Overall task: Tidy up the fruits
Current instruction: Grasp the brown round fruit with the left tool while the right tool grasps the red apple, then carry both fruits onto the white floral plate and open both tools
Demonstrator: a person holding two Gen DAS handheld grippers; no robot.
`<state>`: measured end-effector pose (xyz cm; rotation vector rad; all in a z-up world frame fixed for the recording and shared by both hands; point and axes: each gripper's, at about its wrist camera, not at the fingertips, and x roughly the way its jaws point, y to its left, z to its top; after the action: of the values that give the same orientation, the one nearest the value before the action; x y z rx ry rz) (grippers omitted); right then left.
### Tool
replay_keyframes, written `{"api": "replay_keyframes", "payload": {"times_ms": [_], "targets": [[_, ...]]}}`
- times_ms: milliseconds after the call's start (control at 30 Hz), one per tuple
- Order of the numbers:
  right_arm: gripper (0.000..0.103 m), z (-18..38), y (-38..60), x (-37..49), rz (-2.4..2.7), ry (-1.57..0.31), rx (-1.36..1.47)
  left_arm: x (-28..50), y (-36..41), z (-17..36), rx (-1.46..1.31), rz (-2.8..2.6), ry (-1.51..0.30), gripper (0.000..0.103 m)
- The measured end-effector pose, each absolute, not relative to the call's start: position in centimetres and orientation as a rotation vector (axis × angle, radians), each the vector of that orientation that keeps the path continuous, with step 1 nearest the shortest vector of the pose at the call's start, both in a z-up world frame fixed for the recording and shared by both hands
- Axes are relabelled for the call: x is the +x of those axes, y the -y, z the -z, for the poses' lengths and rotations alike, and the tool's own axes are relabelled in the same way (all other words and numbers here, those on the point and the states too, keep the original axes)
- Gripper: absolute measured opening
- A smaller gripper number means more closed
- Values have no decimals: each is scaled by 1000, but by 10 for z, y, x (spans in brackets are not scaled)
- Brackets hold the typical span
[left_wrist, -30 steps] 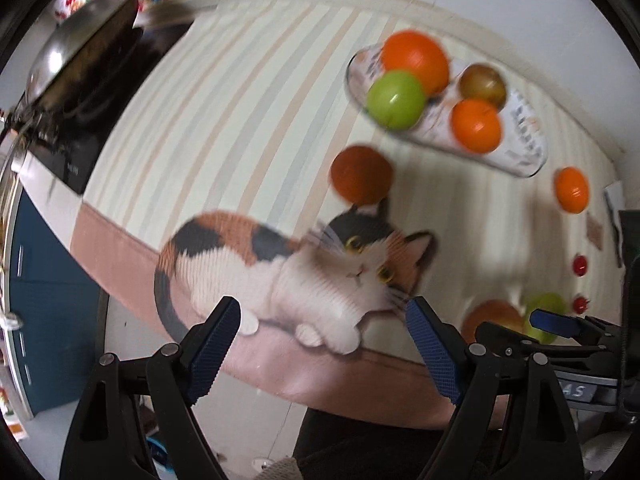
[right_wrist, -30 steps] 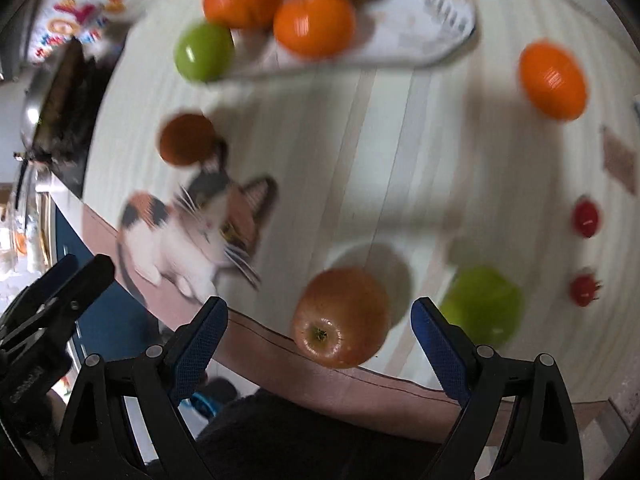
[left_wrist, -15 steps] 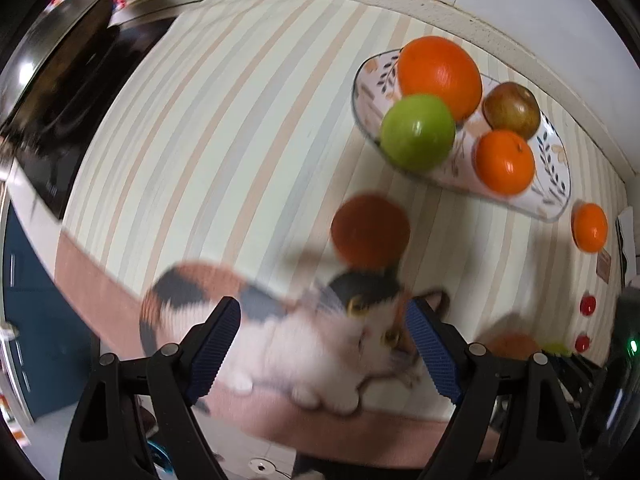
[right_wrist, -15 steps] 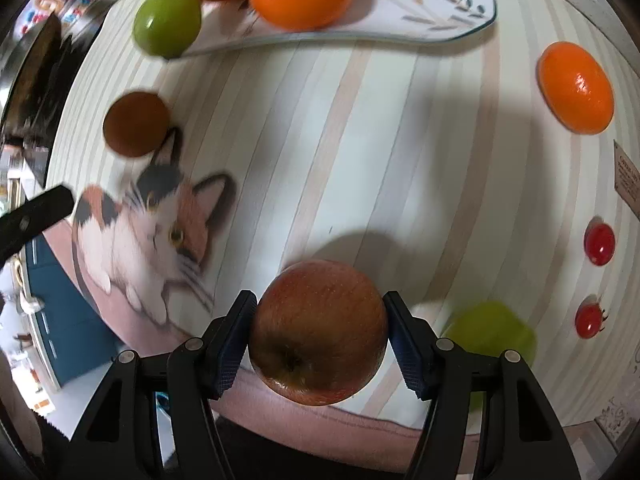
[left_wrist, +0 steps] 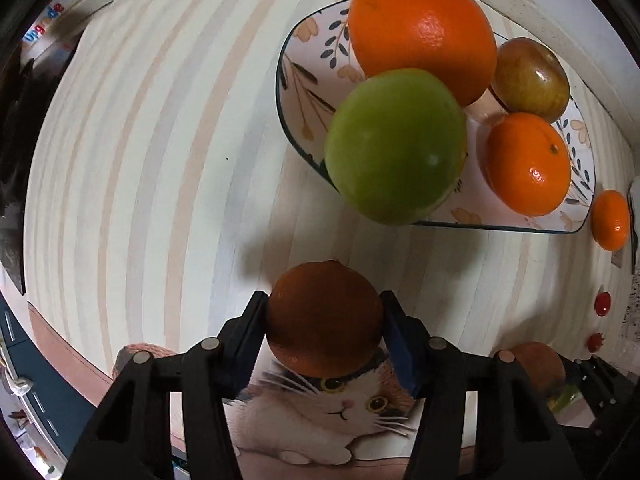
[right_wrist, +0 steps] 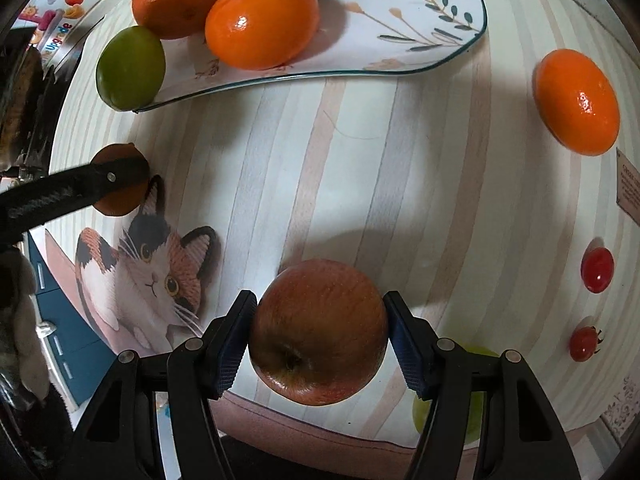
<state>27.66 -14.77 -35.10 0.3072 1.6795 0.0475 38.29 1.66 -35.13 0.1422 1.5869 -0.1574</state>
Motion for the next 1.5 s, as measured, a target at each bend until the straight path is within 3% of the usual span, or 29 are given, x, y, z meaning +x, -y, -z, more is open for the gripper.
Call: {"api": "replay_keyframes", "payload": {"times_ms": [333,533,633,1000,1500], "targets": [[76,351,149,276,-98,-1735,276,342,-16,342,73,173,-1592,53],[75,354,151,273,-92,-1715,280,309,-16,343,28,178,-1616,53],[68,351,153,273,-102,-1699,271,302,-16,349,9,173,-1629,53],[67,349,140,264,-127,-1700,239,283,-1,355,17,163,-1607,52],[67,271,217,335,-43,-1467,439,361,23,233,-28,279,-1386,53]]}}
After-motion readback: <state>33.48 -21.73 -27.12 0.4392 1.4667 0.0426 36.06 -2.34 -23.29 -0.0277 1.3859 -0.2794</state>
